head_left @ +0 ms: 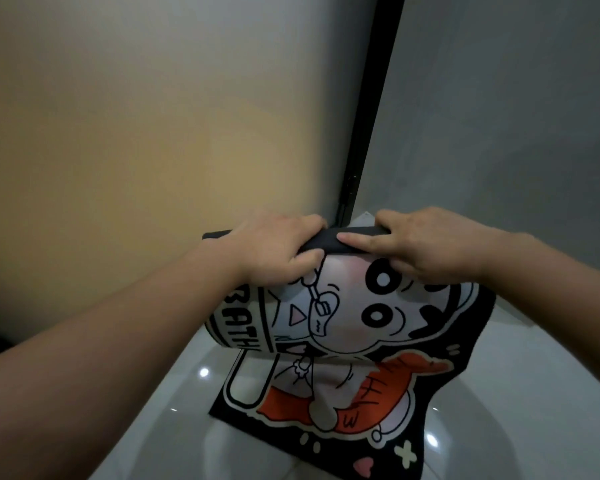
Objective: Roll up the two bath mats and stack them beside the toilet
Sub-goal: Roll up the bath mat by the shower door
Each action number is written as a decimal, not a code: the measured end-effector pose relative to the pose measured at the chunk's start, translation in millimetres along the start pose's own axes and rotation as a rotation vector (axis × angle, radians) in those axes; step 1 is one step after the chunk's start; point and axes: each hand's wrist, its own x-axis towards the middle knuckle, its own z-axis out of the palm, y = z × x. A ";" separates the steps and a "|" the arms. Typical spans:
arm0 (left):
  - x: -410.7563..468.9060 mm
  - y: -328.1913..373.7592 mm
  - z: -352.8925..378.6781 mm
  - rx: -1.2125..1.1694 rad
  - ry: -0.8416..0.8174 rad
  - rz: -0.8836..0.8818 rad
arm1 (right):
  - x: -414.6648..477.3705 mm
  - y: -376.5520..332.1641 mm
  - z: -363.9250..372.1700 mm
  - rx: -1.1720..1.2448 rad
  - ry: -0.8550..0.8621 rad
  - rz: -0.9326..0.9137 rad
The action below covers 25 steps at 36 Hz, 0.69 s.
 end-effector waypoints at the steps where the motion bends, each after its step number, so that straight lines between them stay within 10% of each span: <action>1: 0.3 0.1 -1.2 -0.008 -0.023 -0.005 | -1.5 -0.8 0.6 0.010 0.005 -0.006; 25: 5.3 -7.4 2.6 -0.089 -0.004 -0.060 | 1.7 -4.5 -5.2 0.153 0.086 0.144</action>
